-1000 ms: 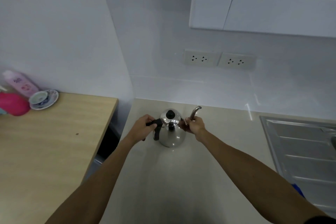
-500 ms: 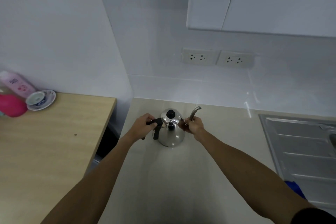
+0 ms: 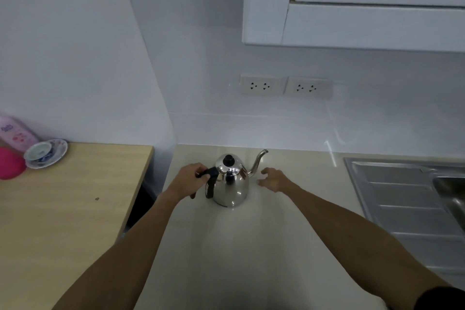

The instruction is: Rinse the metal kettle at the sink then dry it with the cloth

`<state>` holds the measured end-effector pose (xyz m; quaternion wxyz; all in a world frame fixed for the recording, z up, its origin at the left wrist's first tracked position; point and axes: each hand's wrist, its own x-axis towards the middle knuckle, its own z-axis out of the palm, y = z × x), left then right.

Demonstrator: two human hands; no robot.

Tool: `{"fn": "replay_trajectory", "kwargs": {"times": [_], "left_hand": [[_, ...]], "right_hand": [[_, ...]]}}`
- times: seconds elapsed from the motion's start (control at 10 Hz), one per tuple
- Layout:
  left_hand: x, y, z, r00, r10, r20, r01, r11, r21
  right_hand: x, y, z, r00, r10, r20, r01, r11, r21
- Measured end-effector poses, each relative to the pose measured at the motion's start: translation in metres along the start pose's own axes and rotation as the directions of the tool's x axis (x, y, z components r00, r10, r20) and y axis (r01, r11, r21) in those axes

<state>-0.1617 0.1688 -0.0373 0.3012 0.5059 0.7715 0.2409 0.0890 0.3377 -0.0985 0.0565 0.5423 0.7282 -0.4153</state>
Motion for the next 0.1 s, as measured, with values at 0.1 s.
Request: {"fn": "replay_trajectory", "kwargs": {"times": [0.1], "left_hand": [[-0.0034, 0.0051, -0.0049, 1.0, -0.017, -0.019, 0.018, 0.999, 0.041]], "right_hand": [[-0.0156, 0.0221, -0.011, 0.999, -0.041, 0.029, 0.049, 0.938, -0.343]]}}
